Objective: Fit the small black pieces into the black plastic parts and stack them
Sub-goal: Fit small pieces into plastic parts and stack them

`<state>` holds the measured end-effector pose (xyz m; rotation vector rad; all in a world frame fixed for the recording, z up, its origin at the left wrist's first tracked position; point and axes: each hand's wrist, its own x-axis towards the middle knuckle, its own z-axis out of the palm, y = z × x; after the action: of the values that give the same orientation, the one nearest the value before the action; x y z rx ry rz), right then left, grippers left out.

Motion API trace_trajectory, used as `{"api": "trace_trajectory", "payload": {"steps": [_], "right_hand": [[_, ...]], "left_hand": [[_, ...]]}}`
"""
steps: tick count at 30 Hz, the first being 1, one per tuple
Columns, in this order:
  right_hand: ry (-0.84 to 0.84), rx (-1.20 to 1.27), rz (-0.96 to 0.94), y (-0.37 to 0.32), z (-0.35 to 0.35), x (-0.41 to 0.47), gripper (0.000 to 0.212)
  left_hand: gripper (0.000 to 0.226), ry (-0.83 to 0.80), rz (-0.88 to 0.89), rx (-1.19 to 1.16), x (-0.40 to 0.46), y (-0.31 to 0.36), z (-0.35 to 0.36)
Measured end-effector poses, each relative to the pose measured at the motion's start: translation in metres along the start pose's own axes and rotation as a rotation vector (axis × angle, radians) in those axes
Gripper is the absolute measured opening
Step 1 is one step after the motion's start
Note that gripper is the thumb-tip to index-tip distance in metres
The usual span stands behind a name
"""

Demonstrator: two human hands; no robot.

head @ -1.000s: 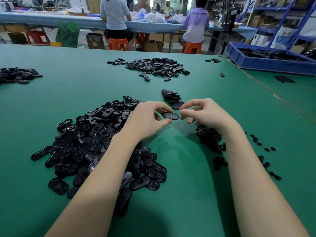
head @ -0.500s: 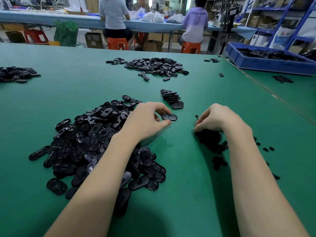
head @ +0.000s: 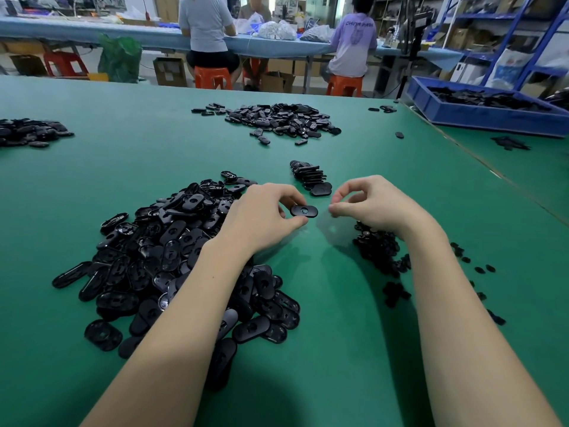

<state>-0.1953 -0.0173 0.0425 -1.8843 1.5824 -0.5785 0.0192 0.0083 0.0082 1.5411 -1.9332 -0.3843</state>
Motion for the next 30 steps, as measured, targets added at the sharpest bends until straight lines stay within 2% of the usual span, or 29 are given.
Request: {"api": "trace_trajectory", "payload": {"steps": [5,9,20,30], "right_hand": [[-0.016,0.171,-0.115,-0.013,0.009,0.001,0.004],[-0.014,0.230,-0.085,-0.018,0.016,0.002,0.009],[0.047,0.219,0.006,-0.024,0.021,0.005,0.004],[0.043,0.182,0.029,-0.026,0.021,0.004,0.012]], "left_hand": [[0.018,0.045,-0.022,0.081,0.000,0.000,0.000],[0.017,0.102,-0.032,0.144,-0.002,0.004,-0.001],[0.016,0.216,0.036,0.269,-0.004,0.015,0.002],[0.017,0.232,0.061,0.319,-0.005,0.020,0.003]]}}
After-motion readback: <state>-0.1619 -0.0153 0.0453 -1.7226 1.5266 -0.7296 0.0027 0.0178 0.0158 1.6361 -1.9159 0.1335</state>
